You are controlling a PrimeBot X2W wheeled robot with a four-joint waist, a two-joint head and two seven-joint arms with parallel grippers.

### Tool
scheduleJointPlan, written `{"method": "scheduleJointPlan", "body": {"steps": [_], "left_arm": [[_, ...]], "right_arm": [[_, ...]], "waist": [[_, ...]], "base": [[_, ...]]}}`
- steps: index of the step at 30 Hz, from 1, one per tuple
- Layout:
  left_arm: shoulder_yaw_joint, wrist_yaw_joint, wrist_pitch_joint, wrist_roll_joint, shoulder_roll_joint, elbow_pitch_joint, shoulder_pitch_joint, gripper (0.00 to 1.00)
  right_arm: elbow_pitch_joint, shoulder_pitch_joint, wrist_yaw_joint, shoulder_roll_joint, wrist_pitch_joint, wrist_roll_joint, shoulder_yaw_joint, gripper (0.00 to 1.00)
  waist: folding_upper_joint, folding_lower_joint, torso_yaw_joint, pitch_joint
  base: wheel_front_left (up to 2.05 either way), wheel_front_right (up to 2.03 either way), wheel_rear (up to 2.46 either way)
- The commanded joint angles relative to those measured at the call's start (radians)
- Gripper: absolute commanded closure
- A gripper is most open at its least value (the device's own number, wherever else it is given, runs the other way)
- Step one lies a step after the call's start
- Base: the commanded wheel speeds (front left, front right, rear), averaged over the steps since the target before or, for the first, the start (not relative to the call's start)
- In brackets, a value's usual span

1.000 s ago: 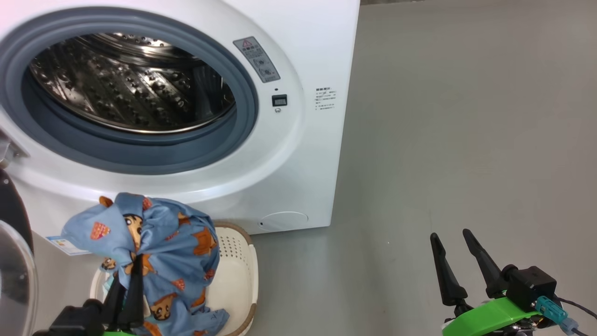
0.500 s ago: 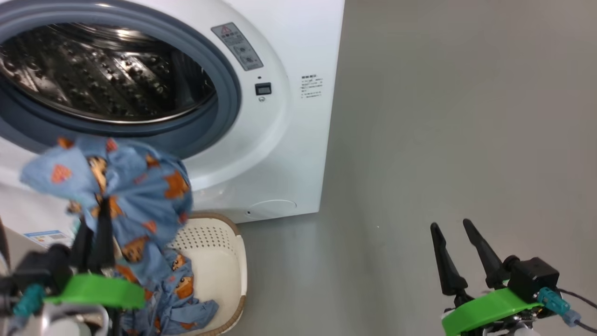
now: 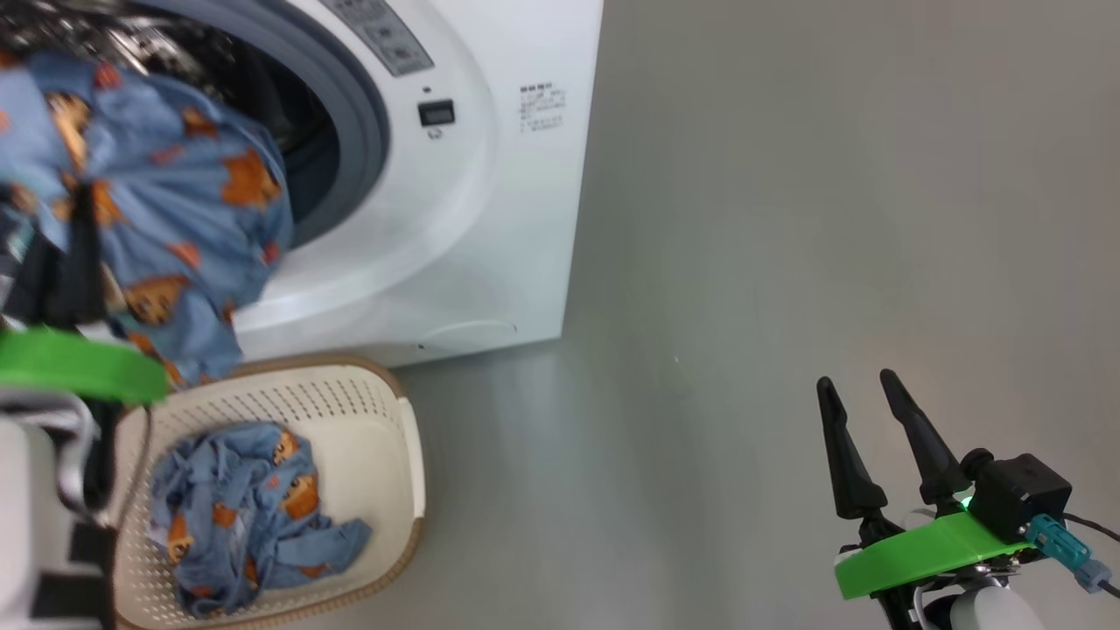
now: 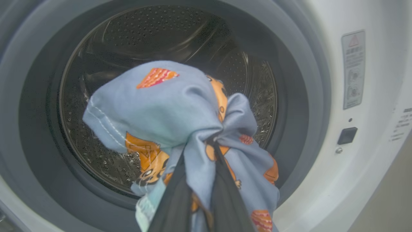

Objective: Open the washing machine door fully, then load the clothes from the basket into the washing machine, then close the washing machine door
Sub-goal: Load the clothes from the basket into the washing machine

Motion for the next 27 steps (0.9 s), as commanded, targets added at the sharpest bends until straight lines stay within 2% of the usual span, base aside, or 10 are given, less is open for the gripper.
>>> {"method": "scheduleJointPlan", "body": {"steps": [1,7,18,27], "left_arm": [[0.029,-0.001,-0.006,-0.011,0.057,0.008,-0.081,1.00],[-0.003,-0.002,0.010,-0.013,0.113,0.123,-0.243,1.00],[-0.041,-0.002,0.061,-0.037,0.163,0.298,-0.474,1.00],[-0.079,0.004,0.024,-0.014,0.200,0.345,-0.643,1.00]], "right_arm": [[-0.032,-0.022,0.006,-0.002,-0.007,0.013,0.018,0.00],[-0.048,-0.047,0.006,-0.001,-0.007,0.030,0.029,0.00],[-0.054,-0.089,0.006,-0.001,-0.007,0.063,0.059,0.00],[-0.052,-0.112,0.006,-0.001,-0.007,0.097,0.094,0.00]], "waist": [[0.0000,0.0000,-0.027,0.081],[0.0000,0.0000,-0.041,0.185],[0.0000,0.0000,-0.071,0.328],[0.0000,0.0000,-0.096,0.426]], "base": [[0.00,0.00,0.00],[0.00,0.00,0.00],[0.00,0.00,0.00],[0.00,0.00,0.00]]}}
